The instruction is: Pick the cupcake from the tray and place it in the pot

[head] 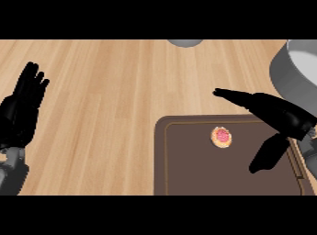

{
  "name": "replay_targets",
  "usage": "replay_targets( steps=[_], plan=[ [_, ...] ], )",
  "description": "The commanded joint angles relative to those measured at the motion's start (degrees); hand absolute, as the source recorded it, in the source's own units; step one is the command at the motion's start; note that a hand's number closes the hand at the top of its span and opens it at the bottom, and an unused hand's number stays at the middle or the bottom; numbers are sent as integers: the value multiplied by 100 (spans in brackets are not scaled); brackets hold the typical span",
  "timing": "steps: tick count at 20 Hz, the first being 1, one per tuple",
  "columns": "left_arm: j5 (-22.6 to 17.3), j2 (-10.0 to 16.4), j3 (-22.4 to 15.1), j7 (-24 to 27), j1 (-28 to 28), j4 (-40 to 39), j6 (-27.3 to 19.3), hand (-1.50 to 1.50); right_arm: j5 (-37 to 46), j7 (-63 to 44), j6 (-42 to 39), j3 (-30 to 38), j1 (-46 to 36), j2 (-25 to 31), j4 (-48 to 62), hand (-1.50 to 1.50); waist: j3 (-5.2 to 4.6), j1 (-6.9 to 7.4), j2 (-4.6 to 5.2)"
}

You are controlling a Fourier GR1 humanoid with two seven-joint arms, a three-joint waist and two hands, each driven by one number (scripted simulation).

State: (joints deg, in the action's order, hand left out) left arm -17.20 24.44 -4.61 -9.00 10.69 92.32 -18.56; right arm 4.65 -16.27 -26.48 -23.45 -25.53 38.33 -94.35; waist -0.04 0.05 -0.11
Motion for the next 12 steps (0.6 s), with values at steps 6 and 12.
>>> replay_targets(
  steps=[6,12],
  plan=[
    [319,-298,250,-28,256,-313,137,0,721,-843,-451,-10,168,-720,-167,-150,2,-11,13],
    [677,-649,114,-79,131,-179,72,0,1429,-485,-492,305,470,-821,-84,-150,4,-18,8]
  ],
)
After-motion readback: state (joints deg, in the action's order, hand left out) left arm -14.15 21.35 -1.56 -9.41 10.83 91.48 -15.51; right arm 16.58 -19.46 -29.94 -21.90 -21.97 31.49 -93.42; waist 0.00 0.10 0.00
